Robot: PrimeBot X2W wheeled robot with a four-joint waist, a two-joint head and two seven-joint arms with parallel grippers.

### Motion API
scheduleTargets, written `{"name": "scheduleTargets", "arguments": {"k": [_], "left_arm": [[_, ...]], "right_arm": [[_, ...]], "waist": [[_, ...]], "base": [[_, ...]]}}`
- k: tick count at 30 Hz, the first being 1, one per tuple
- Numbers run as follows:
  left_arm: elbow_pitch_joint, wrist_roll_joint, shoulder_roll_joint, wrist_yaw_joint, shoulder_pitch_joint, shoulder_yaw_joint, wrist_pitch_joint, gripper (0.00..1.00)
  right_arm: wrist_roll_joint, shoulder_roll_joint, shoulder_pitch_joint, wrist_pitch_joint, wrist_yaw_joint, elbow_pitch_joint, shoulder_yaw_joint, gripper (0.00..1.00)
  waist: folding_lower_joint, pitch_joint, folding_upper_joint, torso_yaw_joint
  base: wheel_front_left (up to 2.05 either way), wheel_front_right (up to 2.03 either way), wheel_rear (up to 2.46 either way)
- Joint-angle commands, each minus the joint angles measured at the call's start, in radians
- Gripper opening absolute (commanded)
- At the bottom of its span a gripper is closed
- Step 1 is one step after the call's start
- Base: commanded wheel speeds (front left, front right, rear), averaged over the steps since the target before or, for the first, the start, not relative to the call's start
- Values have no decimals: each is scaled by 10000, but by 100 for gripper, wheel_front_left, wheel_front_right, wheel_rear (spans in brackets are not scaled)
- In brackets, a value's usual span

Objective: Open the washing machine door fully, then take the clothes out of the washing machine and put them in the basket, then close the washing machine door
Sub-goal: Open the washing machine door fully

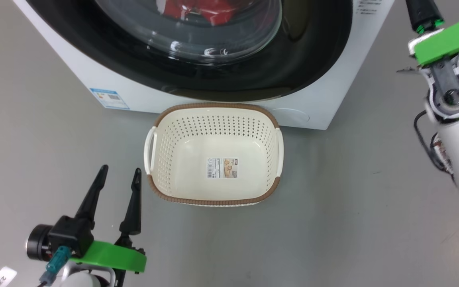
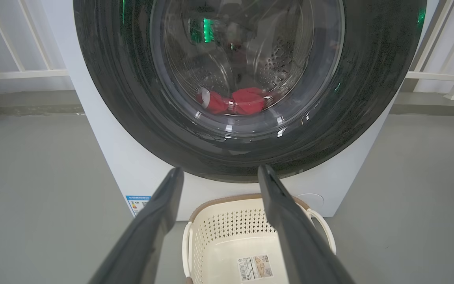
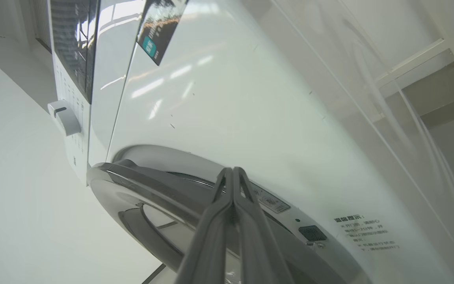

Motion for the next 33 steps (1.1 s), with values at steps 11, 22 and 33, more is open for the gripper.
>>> {"name": "scheduleTargets", "arguments": {"k": [11, 22, 33], "left_arm": [[-136, -266, 157, -26, -550, 119, -120, 100], [-101, -378, 157, -29, -721, -147, -120, 100], [-59, -497, 156, -30, -683, -301, -120, 100]], "right_arm": [[3293, -214, -1218, 3805, -9, 766, -83, 0], [3777, -114, -2248, 5578, -9, 2262, -162, 0], [3742, -78, -2273, 6254, -9, 2392, -208, 0]], "waist": [[0, 559, 0, 422], [0, 838, 0, 690], [0, 744, 0, 842]], "base": [[0, 0, 0], [0, 0, 0], [0, 0, 0]]}}
